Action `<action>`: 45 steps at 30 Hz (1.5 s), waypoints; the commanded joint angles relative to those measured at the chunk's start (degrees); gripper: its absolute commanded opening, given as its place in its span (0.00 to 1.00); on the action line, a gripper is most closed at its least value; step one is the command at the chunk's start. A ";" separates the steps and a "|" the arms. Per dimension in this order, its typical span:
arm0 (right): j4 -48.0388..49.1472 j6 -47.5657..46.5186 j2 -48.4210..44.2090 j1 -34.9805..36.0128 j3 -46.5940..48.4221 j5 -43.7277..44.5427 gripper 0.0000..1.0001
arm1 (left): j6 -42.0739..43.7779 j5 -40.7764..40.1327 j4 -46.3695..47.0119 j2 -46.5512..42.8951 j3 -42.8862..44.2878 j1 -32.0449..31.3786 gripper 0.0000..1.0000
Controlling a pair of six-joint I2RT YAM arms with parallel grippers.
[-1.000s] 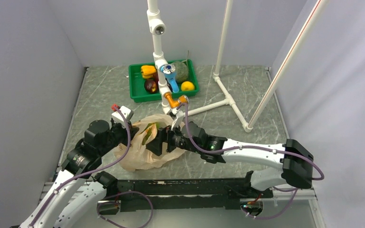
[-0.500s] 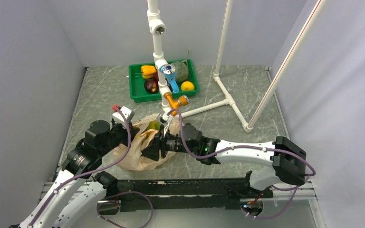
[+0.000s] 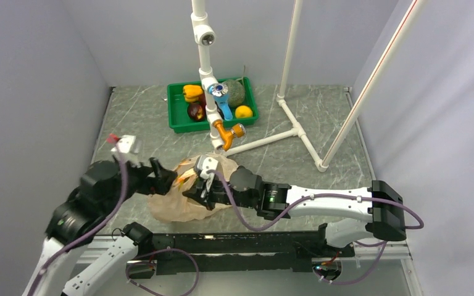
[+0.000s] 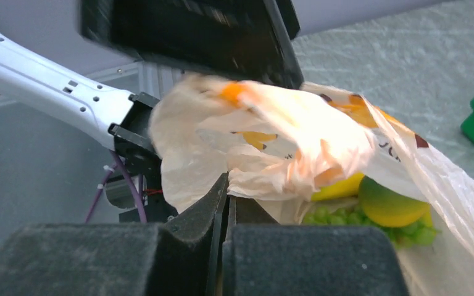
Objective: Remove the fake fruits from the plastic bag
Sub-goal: Take out the fake fruit from the plastic bag.
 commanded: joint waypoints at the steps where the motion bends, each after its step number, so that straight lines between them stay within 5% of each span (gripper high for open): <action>1: -0.97 -11.38 2.76 3.74 5.06 2.19 0.00 | -11.95 -3.08 -10.88 -4.35 8.77 -0.18 0.99; 4: -0.58 -11.39 4.66 4.96 6.14 5.24 0.00 | -21.25 -4.12 -18.70 -4.81 12.31 -0.19 0.99; 8: 0.98 -9.25 5.70 5.14 5.86 5.42 0.00 | -25.82 4.53 -17.45 -9.07 9.37 -0.18 0.99; 12: 1.83 -8.32 5.66 5.16 5.47 3.12 0.00 | -20.22 13.63 -9.65 -14.35 3.04 -0.24 0.99; 20: 1.30 -7.88 5.12 5.14 5.48 2.38 0.00 | -12.02 13.76 -7.22 -8.04 -0.23 -0.26 0.99; 22: 1.65 -7.79 5.01 5.12 5.34 2.16 0.02 | -10.94 11.58 -7.79 -6.25 -0.56 -0.17 0.89; 25: 1.71 -5.78 4.45 5.17 4.47 1.77 0.07 | -10.46 4.26 -12.24 -4.87 0.95 -0.17 0.53; 28: 0.74 -4.69 3.21 5.14 2.93 2.52 0.31 | -8.52 2.75 -12.50 -6.02 1.03 -0.18 0.20; 30: -0.47 -3.95 1.66 5.03 1.50 5.70 0.45 | -7.11 4.84 -11.66 -7.34 -0.28 -0.25 0.08; 34: -3.56 -1.33 -2.19 4.97 -1.67 12.56 0.61 | -3.87 12.79 -9.55 -9.31 -4.45 -0.20 0.03; 40: -2.52 2.55 -8.83 4.91 -8.87 13.85 0.63 | -3.19 15.78 -10.19 -9.57 -7.72 -0.18 0.00; 45: -2.31 0.65 -0.05 4.81 -6.79 19.72 0.56 | -1.67 18.31 -9.38 -8.52 -10.13 -0.19 0.00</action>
